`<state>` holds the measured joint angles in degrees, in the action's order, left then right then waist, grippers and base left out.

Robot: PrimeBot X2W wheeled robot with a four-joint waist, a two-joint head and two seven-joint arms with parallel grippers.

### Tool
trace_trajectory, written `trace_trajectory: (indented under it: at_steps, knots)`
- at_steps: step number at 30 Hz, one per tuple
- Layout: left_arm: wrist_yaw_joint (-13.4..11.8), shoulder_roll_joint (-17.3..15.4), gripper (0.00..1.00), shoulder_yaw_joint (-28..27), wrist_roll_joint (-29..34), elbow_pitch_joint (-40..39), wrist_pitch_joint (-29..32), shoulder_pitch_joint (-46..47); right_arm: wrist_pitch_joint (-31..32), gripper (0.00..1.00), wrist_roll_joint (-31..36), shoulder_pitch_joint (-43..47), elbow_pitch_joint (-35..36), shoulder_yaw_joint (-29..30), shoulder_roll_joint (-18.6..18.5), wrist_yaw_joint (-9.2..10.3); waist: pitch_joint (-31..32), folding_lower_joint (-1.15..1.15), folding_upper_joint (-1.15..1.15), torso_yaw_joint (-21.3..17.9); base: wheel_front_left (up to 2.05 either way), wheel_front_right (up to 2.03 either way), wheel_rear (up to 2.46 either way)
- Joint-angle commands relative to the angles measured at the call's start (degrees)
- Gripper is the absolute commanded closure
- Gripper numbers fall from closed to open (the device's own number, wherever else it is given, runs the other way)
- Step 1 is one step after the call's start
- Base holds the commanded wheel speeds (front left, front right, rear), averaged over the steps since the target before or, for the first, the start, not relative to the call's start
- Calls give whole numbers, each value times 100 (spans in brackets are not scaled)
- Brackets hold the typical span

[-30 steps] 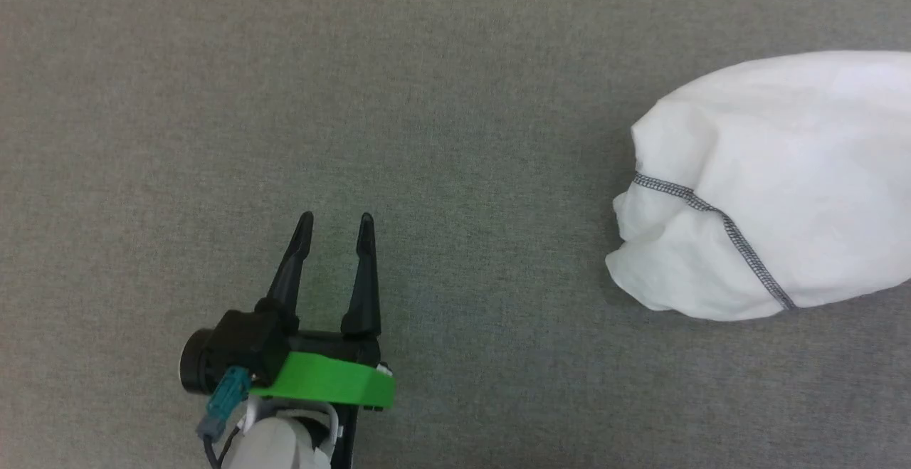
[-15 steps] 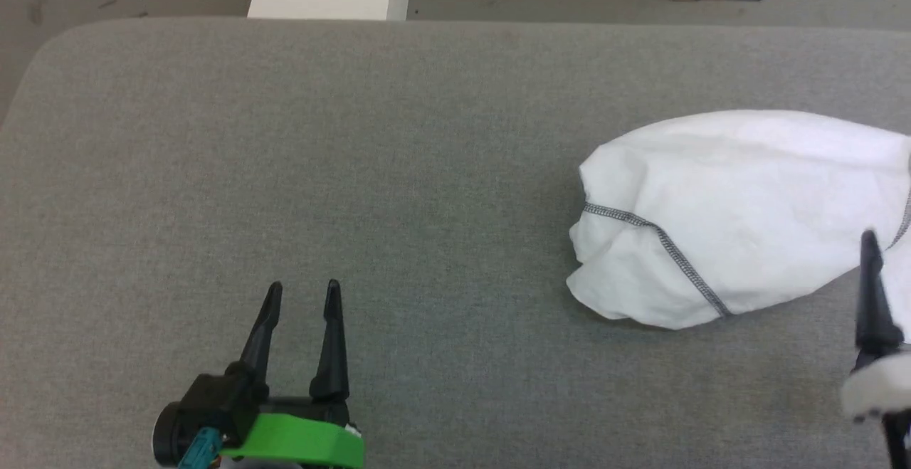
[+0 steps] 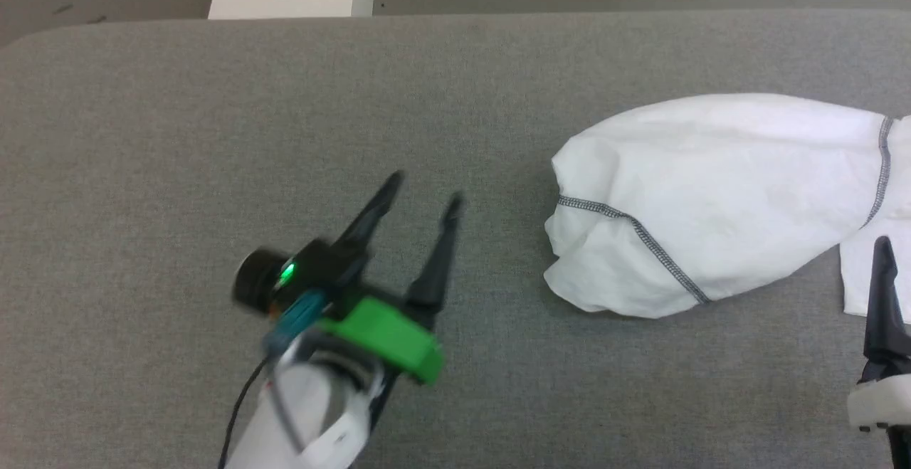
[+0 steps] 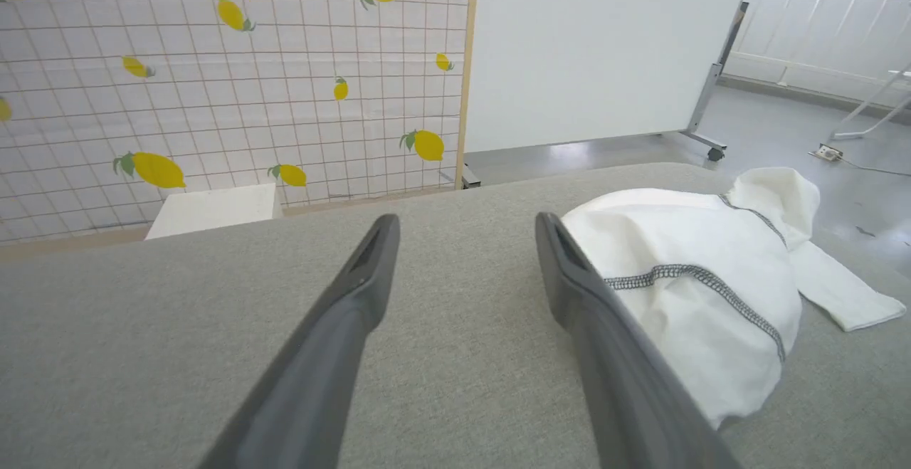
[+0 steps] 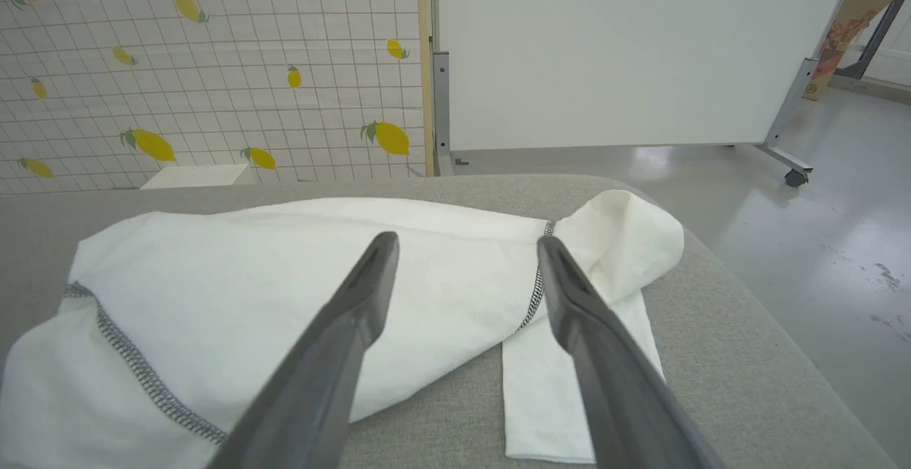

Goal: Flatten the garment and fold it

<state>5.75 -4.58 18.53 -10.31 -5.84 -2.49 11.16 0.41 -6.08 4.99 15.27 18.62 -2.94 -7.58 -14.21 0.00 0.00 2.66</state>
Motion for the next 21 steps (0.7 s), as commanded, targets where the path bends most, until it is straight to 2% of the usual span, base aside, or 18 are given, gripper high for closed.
trace_trajectory:
  at_steps: [1, 6, 10, 15, 21]
  knots:
    - [73, -25, 0, 214, -1, 82, 258, 388, -29, 0, 42, -138, 62, 7, 5, 9, -223, 0, 0, 31, 0, 0, 0]
    - [165, -19, 0, 1253, -228, 639, 1229, 1623, 1, 0, 3, -323, 117, -58, 5, 9, -581, 0, 0, -10, 0, 0, 0]
    - [171, -19, 0, 1844, -520, 1127, 1503, 2264, -21, 0, -61, -447, 95, -171, 5, 9, -834, 0, 0, -152, 0, 0, 0]
    - [158, -23, 0, 1917, -691, 1808, 1738, 2612, -75, 0, -131, -553, 38, -222, 6, 9, -1087, 0, 0, -376, 0, 0, 0]
    - [-153, -4, 0, 1727, -787, 2417, 1964, 2697, -160, 0, -213, -616, -87, -216, 6, 9, -1292, 0, 0, -601, 0, 0, 0]
